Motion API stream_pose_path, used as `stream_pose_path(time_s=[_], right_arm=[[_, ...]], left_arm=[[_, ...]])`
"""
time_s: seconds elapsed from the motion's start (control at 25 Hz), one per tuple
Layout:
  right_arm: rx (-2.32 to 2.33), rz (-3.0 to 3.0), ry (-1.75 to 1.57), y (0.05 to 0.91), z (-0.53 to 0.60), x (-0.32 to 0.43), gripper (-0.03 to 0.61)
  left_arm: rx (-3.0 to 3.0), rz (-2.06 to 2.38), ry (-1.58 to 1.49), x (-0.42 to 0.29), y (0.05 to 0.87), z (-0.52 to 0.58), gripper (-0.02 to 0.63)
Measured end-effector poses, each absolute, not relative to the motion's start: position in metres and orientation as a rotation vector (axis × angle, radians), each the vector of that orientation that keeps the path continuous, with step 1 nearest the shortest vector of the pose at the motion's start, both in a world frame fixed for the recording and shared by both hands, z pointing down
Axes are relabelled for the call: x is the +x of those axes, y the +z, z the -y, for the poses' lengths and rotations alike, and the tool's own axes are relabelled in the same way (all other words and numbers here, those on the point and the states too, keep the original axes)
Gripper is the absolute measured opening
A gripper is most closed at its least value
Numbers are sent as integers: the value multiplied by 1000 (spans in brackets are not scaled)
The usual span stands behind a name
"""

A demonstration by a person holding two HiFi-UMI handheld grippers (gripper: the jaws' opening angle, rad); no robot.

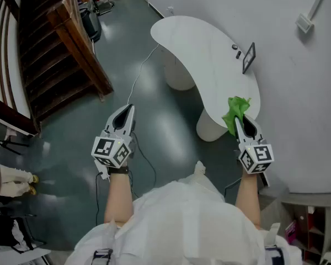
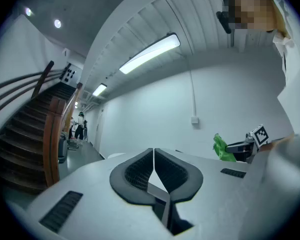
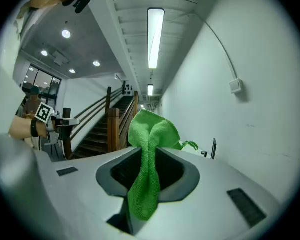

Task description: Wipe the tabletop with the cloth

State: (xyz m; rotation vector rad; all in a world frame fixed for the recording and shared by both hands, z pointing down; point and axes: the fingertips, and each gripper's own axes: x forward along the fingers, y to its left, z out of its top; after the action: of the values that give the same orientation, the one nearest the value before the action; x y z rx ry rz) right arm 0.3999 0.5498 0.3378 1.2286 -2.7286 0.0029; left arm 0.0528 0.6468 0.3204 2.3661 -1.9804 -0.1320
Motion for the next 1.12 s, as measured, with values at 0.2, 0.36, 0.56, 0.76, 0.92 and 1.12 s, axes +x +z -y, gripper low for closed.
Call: stream_pose_path(time_s=[0.2, 0.36, 0.56, 0.76, 0.92, 1.12], right_arm=[[1230, 2729, 8, 337, -552, 399, 81], [1234, 2726, 13, 337, -554, 399, 81], [1240, 2724, 7, 335, -554, 396, 81], [1236, 2726, -1, 335, -554, 393, 81], [1239, 2737, 5, 334, -551, 385, 81], [1201, 2769, 19, 333, -544, 369, 81]], left_arm=[[2372, 1978, -140, 53, 317, -646, 21], [2380, 1970, -136, 54, 316, -646, 21], [2383, 1966, -138, 51, 316, -646, 21], [2380, 1971, -139, 49, 317, -648, 21], [2367, 1988, -150, 39, 318, -654, 21], [2324, 2025, -156, 25, 324, -659, 21]])
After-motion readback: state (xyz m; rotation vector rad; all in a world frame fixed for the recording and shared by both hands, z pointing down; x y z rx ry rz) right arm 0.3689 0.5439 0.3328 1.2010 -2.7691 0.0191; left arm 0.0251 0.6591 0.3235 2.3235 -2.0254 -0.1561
